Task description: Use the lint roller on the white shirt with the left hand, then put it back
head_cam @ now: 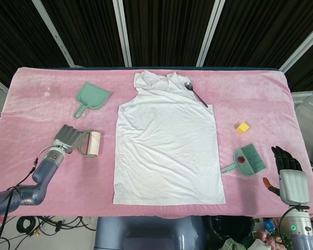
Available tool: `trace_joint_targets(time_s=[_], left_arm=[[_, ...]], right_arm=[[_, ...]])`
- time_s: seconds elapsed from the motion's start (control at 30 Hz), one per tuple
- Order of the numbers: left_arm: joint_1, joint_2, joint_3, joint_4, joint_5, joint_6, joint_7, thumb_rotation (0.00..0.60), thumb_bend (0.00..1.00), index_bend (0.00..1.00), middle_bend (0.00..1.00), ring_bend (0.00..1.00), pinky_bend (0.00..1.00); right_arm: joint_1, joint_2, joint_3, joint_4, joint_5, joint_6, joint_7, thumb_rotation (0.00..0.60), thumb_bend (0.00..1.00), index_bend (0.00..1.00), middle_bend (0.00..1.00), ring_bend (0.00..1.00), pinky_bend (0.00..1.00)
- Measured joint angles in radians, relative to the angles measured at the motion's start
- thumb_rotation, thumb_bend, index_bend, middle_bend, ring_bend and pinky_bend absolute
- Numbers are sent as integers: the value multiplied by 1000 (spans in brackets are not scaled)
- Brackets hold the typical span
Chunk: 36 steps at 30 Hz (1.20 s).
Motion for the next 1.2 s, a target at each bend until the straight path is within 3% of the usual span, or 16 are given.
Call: trace_joint_targets(time_s=[0.17,0.4,0.67,0.8,0.9,1.03,1.2], left_arm=[[-12,10,-18,-54,-81,24,48,600,220,37,95,48,320],[-22,68,-39,-187,-159,99,96,600,218,30,81,41,306],[2,241,-56,-427,-165,219,82,600,231,36,73,24,175],[55,327,-54,-502,-51,275,-11,600,231,44,76,23,165],[125,379,-43,-542,94,355,-118,600,230,45,69,23,157],[270,439,-11,-576,312,526,-296,600,231,44,64,1,115],[453,455,29,-576,443,721,-421,600,230,44,62,0,86]], right_arm=[[0,-2,1,-2,1,0,-2,600,120,19,81,122,215],[2,-4,-1,-5,2,-5,-10,600,121,19,81,122,215],[1,0,1,-8,12,-8,-15,600,121,20,81,122,215],[2,2,5,-3,16,-8,-14,600,120,19,80,119,215],[3,5,5,7,16,-12,-13,600,117,19,79,115,215],[6,6,4,19,16,-19,-11,600,115,19,78,109,215],[8,3,1,28,12,-19,-19,600,115,19,78,108,215]])
